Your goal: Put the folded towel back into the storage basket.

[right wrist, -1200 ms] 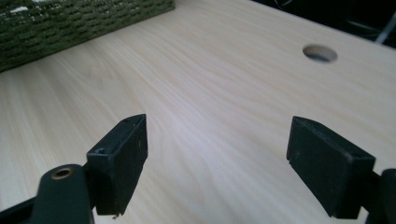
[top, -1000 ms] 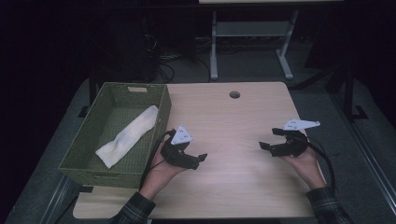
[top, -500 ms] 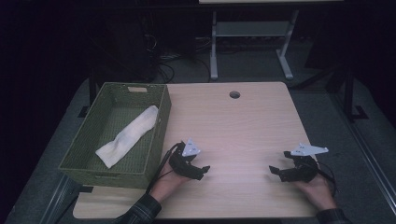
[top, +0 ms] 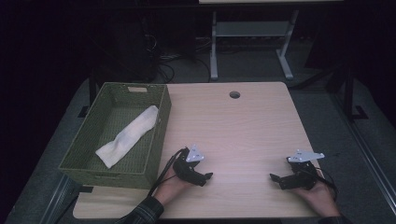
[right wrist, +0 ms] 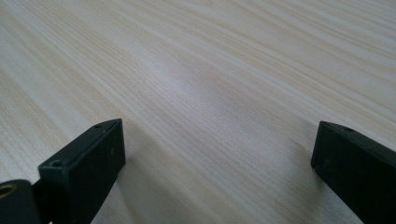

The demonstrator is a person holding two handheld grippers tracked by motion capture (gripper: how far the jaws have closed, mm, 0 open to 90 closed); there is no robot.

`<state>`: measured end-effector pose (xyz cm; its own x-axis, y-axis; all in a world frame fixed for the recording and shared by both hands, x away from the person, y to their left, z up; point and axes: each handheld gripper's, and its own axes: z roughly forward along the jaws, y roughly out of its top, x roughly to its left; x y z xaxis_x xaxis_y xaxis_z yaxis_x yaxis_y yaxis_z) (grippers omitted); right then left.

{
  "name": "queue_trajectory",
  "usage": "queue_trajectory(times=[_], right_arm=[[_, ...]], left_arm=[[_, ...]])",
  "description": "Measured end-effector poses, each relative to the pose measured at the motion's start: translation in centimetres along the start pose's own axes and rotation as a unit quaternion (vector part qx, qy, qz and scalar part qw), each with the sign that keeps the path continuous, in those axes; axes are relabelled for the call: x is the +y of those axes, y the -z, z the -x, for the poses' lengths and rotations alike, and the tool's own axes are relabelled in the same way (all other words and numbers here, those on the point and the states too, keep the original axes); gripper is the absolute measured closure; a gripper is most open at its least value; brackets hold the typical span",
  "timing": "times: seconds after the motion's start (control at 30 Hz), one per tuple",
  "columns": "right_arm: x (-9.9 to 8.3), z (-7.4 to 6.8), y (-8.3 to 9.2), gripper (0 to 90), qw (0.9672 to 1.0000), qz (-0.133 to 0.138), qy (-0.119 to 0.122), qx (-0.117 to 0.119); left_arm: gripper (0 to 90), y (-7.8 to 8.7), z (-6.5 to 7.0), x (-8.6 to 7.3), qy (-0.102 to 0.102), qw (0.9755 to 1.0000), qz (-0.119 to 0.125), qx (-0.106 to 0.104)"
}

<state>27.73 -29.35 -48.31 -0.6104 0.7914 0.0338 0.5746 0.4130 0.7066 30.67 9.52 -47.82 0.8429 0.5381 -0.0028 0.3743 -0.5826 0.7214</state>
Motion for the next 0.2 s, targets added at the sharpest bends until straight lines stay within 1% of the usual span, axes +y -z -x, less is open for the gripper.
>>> queue_trajectory(times=[0.2], right_arm=[[0.00, 0.00, 0.00, 2.6, 1.0000, 0.000, -0.001, 0.000]], left_arm=[[12.2, 0.02, -0.04, 0.00, 0.001, 1.0000, -0.003, 0.001]])
